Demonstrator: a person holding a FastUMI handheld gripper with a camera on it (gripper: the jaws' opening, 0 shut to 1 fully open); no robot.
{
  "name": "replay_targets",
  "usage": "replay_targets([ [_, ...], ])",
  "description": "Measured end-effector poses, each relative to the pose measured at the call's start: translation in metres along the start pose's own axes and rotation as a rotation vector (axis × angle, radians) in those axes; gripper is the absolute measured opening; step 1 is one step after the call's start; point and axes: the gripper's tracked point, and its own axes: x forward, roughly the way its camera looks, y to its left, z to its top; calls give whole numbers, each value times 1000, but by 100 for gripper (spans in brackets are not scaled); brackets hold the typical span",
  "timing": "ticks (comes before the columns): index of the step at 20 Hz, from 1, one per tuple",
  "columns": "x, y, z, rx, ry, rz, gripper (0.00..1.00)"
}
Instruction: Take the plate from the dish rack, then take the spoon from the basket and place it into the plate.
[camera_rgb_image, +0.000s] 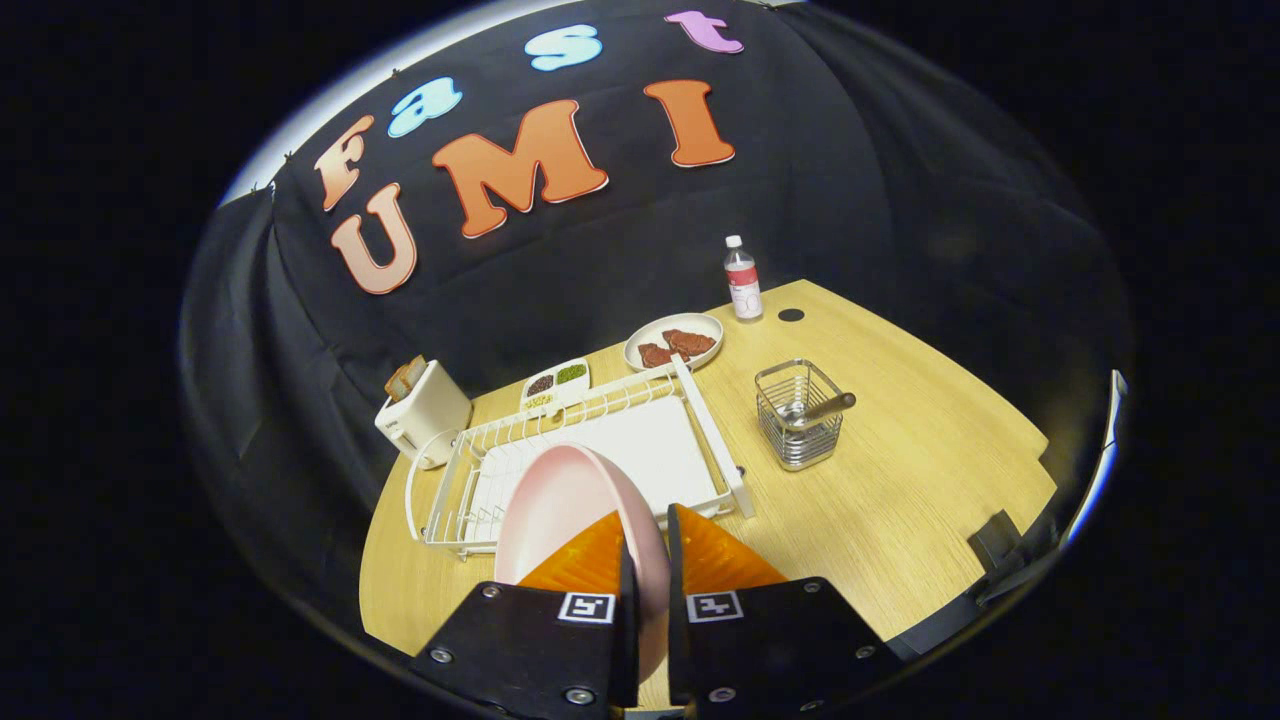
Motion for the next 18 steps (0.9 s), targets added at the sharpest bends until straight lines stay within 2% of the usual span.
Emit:
replay_targets([
  [8, 0, -24, -56, 141, 101, 32, 12],
  [15, 18, -19, -106, 263, 199, 101, 12],
  [18, 21, -19, -114, 282, 211, 101, 12],
])
